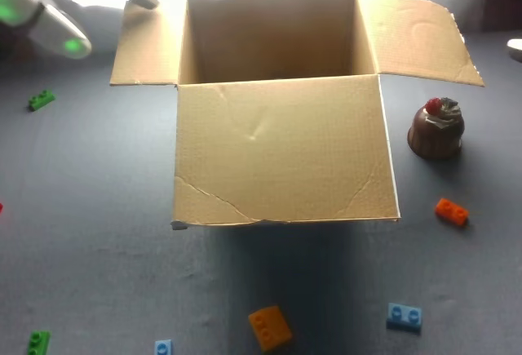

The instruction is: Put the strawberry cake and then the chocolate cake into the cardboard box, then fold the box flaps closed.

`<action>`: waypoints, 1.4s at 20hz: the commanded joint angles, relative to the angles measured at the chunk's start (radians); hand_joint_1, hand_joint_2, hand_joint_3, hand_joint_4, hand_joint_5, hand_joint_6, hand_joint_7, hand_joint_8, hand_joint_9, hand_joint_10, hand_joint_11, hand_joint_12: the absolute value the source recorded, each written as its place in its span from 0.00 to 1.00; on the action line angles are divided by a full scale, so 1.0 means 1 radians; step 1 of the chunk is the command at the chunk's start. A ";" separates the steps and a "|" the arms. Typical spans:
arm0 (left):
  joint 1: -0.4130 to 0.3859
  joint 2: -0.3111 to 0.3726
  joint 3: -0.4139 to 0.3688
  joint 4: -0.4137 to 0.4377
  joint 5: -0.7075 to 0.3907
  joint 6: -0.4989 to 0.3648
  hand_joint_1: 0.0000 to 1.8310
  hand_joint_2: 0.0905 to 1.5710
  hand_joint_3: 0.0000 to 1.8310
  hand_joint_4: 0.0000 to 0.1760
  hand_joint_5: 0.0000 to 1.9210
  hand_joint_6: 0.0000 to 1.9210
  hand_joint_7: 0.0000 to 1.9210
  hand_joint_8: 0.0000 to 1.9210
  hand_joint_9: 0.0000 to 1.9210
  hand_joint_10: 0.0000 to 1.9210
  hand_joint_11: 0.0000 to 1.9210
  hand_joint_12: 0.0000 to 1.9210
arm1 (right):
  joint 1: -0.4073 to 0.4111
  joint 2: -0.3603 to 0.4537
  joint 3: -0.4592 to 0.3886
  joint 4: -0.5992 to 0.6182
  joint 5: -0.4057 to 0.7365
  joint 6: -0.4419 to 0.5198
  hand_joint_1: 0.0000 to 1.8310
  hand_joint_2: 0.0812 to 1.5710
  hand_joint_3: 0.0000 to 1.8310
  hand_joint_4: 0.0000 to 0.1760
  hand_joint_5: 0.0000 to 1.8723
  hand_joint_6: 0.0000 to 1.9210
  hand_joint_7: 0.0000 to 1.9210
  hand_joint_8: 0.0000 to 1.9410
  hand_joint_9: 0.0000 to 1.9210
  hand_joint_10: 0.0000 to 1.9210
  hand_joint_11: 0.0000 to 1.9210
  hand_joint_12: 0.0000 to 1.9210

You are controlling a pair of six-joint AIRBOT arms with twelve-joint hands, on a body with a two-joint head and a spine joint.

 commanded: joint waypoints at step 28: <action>0.604 0.214 -0.287 -0.585 -0.017 0.314 0.00 0.79 0.00 0.00 0.12 0.00 0.12 0.00 0.13 0.00 0.00 0.38 | -0.051 -0.440 0.428 -0.054 0.166 0.274 0.51 0.64 0.00 0.01 0.00 0.00 0.03 0.00 0.04 0.00 0.00 0.06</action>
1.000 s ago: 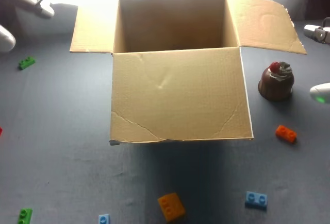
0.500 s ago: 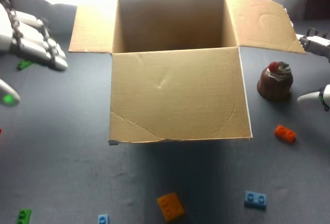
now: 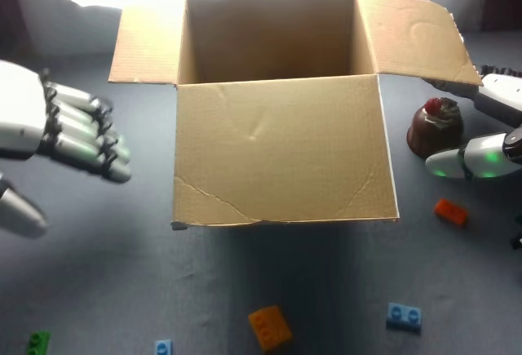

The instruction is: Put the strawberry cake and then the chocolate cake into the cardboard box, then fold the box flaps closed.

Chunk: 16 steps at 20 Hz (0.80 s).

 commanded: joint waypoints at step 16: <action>0.004 0.010 -0.006 -0.137 -0.008 0.027 0.00 0.80 0.00 0.00 0.10 0.00 0.11 0.00 0.12 0.01 0.01 0.36 | -0.010 -0.020 0.039 -0.016 0.139 -0.002 0.56 0.62 0.00 0.00 0.03 0.01 0.07 0.00 0.06 0.01 0.00 0.14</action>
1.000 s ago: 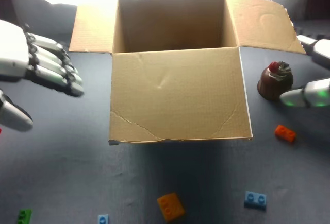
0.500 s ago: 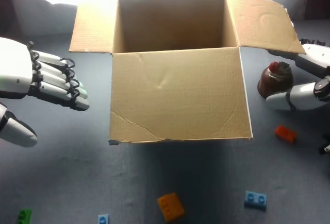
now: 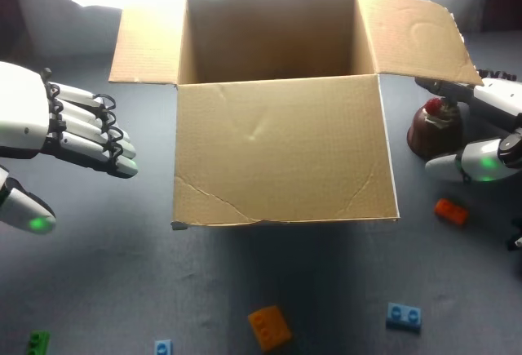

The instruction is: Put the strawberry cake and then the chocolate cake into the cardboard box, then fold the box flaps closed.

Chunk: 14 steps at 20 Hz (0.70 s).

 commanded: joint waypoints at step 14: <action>0.002 0.006 0.038 -0.062 -0.042 0.012 0.00 0.80 0.00 0.00 0.14 0.01 0.14 0.00 0.14 0.00 0.03 0.34 | 0.023 0.049 0.015 -0.015 0.130 -0.003 0.65 0.75 0.00 0.00 0.47 0.60 0.41 0.72 0.33 0.75 0.19 0.97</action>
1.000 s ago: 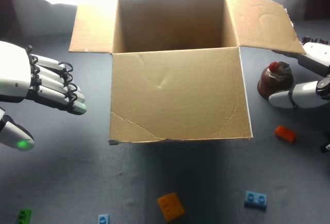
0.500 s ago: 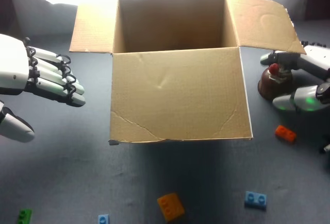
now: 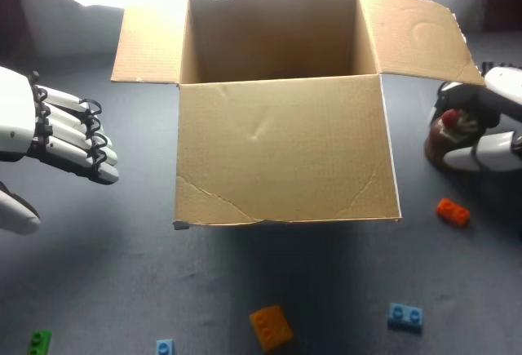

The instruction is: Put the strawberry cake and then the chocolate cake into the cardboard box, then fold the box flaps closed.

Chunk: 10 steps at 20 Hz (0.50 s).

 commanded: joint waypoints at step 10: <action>-0.012 0.004 0.006 -0.096 -0.023 0.004 0.00 0.80 0.00 0.00 0.13 0.00 0.14 0.00 0.14 0.00 0.01 0.39 | 0.092 0.234 -0.119 0.014 0.109 -0.001 0.64 0.76 0.00 0.01 0.45 0.63 0.39 0.73 0.30 0.78 0.18 0.98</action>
